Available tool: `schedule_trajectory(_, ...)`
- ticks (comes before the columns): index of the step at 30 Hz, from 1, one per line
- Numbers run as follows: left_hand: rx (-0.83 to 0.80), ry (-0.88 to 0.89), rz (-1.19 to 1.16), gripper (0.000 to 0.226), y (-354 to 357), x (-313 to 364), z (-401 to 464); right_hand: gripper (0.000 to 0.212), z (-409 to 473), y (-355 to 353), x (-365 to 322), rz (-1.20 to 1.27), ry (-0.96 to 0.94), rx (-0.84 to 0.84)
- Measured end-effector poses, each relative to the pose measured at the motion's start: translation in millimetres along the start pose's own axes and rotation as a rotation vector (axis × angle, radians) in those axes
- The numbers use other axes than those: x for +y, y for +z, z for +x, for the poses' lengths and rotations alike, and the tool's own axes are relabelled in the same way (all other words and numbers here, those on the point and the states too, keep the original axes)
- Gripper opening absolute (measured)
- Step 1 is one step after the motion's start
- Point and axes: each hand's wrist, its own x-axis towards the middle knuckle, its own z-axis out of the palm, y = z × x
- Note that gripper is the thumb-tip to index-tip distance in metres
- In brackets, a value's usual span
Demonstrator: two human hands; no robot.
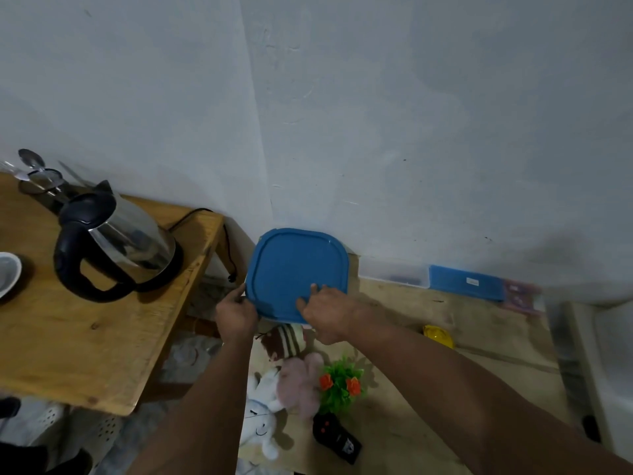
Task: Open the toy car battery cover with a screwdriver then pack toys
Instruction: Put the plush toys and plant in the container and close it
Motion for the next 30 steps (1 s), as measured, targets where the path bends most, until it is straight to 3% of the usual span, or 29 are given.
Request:
schedule_trajectory(4,-0.012,-0.107,-0.145,0.032,1,4,-10,0.047,-1,-4,7,-0.031,-0.053,0.019)
schedule_trajectory(11,-0.031,-0.231,-0.242,0.028,-1,7,-12,0.063,-22,-14,19,-0.027,0.043,0.12)
schedule_trajectory(17,-0.059,-0.219,-0.185,0.018,-7,11,-15,0.04,-41,-15,39,0.027,0.087,0.439)
schedule_trajectory(21,-0.09,-0.177,-0.104,0.035,-4,16,-22,0.03,-69,-24,55,0.218,0.344,0.707)
schedule_trajectory(30,-0.062,-0.144,0.049,0.043,6,13,-13,0.027,-147,21,79,0.928,0.908,0.932)
